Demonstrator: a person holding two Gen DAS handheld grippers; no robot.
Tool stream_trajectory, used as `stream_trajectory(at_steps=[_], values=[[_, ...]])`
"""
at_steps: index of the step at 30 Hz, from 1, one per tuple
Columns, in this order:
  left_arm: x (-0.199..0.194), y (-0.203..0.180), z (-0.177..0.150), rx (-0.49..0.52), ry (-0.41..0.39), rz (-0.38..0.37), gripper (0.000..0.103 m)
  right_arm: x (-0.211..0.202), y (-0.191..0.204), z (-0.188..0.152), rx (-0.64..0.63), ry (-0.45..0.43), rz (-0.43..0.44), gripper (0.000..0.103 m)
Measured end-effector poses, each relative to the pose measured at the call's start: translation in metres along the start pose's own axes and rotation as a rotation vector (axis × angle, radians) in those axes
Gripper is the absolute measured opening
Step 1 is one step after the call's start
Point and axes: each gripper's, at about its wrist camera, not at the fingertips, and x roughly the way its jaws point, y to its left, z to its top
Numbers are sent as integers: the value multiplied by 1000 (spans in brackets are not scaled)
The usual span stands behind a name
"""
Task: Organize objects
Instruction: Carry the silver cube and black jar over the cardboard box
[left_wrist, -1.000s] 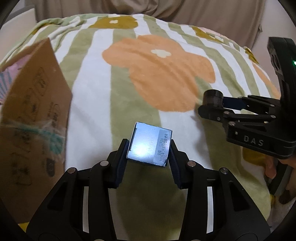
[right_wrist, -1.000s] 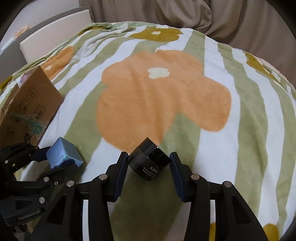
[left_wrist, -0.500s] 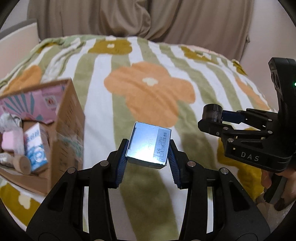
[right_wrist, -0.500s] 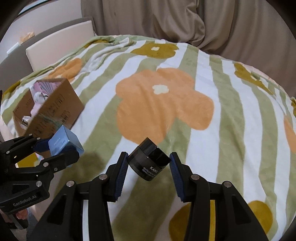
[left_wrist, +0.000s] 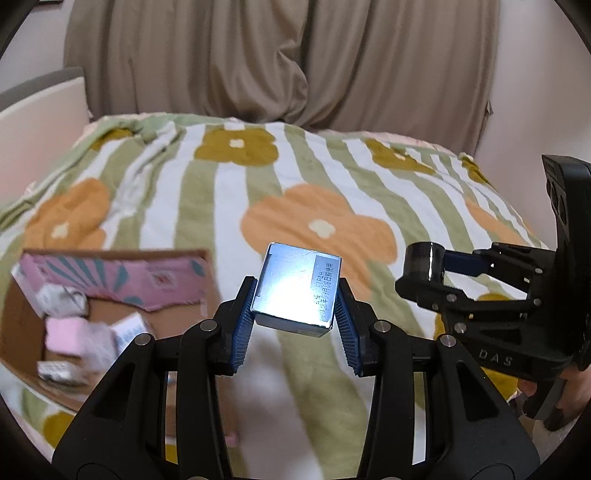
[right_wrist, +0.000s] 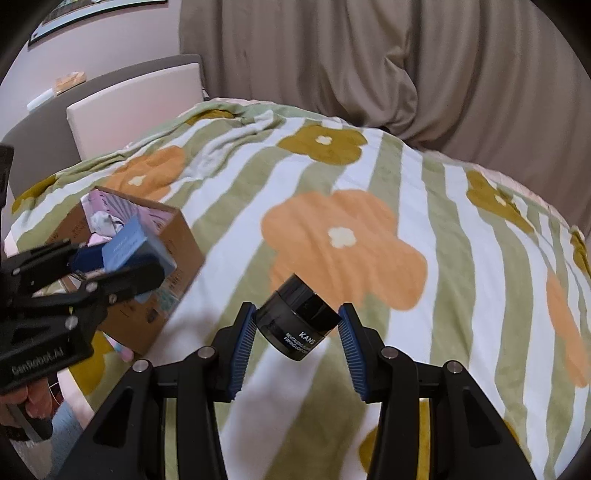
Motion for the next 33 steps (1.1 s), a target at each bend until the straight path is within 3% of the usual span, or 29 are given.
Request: stream_trajectory(at_steps=[14,25,33], values=[[-23,105,31,-28,-21,83,38,24,93,52,-82,-15,105,42],[-22,187,12,-94,23,144,38,59,166,69,-166,23,200,42],[-10,226,-7,-128,64,172,38,89,196,66,-176,78,251,42]])
